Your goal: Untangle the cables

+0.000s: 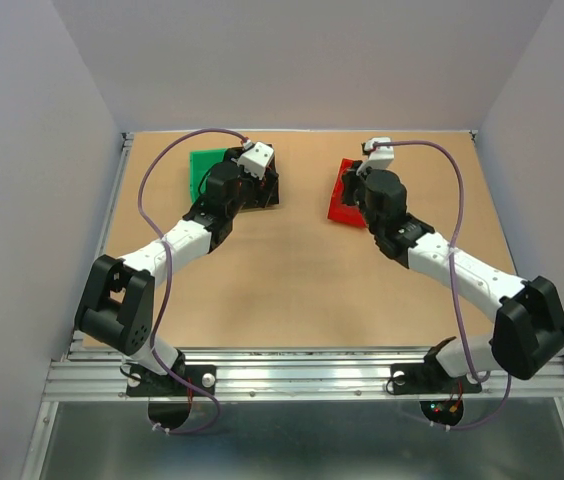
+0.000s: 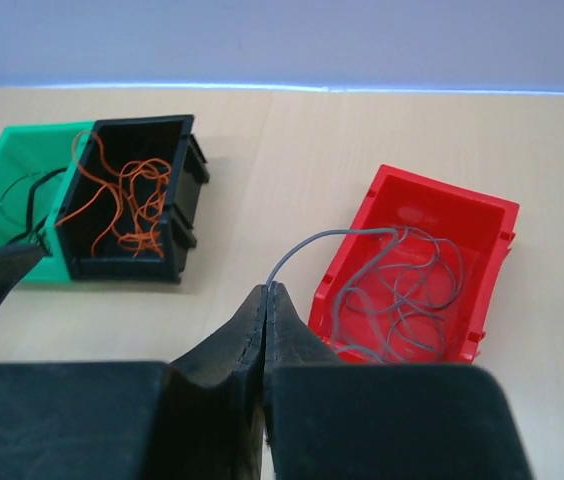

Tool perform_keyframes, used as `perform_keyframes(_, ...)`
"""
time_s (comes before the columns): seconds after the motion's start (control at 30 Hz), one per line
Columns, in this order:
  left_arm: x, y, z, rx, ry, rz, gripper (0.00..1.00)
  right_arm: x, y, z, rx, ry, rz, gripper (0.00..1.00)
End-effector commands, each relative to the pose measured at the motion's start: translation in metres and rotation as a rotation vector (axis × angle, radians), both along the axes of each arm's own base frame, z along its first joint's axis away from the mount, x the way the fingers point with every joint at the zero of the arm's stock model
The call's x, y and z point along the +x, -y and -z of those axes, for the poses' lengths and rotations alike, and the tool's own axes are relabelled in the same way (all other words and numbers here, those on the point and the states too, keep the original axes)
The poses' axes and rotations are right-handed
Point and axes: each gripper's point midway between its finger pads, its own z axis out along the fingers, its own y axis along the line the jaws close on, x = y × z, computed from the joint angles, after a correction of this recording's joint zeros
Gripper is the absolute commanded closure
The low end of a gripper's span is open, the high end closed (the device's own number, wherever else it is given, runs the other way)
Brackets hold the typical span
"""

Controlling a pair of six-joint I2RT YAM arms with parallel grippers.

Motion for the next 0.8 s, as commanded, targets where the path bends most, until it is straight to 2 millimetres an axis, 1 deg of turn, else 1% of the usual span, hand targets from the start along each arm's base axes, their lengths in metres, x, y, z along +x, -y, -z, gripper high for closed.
perform_keyframes(0.0, 0.000, 0.001, -0.013, -0.026, 0.045, 0.010, 0.14, 0.025, 0.020, -0.048, 0.120, 0.106, 0.110, 0.99)
perform_keyframes(0.17, 0.000, 0.001, -0.013, -0.024, 0.048, 0.012, 0.14, 0.038, 0.028, -0.033, 0.133, 0.073, 0.116, 0.99)
perform_keyframes(0.2, 0.000, 0.002, -0.013, -0.023, 0.046, 0.012, 0.14, 0.042, 0.033, -0.030, 0.140, 0.069, 0.128, 0.99)
perform_keyframes(0.27, -0.001, 0.002, -0.014, -0.024, 0.048, 0.012, 0.14, 0.048, 0.035, -0.022, 0.145, 0.052, 0.122, 0.99)
perform_keyframes(0.3, 0.000, 0.001, -0.015, -0.025, 0.051, 0.010, 0.14, 0.053, 0.041, -0.021, 0.158, 0.052, 0.132, 0.99)
perform_keyframes(0.33, -0.001, 0.001, -0.014, -0.026, 0.049, 0.012, 0.14, 0.055, 0.040, -0.020, 0.164, 0.048, 0.115, 1.00)
perform_keyframes(0.37, 0.000, 0.001, -0.014, -0.025, 0.049, 0.012, 0.14, 0.060, 0.041, -0.013, 0.172, 0.039, 0.116, 0.99)
perform_keyframes(0.43, 0.000, 0.001, -0.012, -0.024, 0.045, 0.009, 0.14, 0.067, 0.044, -0.010, 0.181, 0.035, 0.111, 1.00)
perform_keyframes(0.47, 0.000, 0.001, -0.014, -0.024, 0.048, 0.010, 0.14, 0.071, 0.042, -0.003, 0.183, 0.021, 0.110, 0.99)
perform_keyframes(0.53, 0.000, 0.001, -0.014, -0.023, 0.048, 0.009, 0.14, 0.077, 0.042, 0.004, 0.185, 0.007, 0.106, 0.99)
perform_keyframes(0.57, 0.000, 0.002, -0.013, -0.023, 0.047, 0.010, 0.14, 0.083, 0.040, 0.011, 0.191, -0.004, 0.108, 0.99)
perform_keyframes(0.7, 0.000, 0.001, -0.014, -0.023, 0.048, 0.009, 0.14, 0.097, 0.030, 0.023, 0.210, -0.028, 0.095, 0.99)
perform_keyframes(0.73, -0.001, 0.001, -0.015, -0.024, 0.049, 0.010, 0.14, 0.103, 0.029, 0.040, 0.201, -0.058, 0.107, 0.99)
perform_keyframes(0.77, -0.001, 0.001, -0.015, -0.026, 0.049, 0.009, 0.14, 0.106, 0.032, 0.045, 0.201, -0.066, 0.137, 1.00)
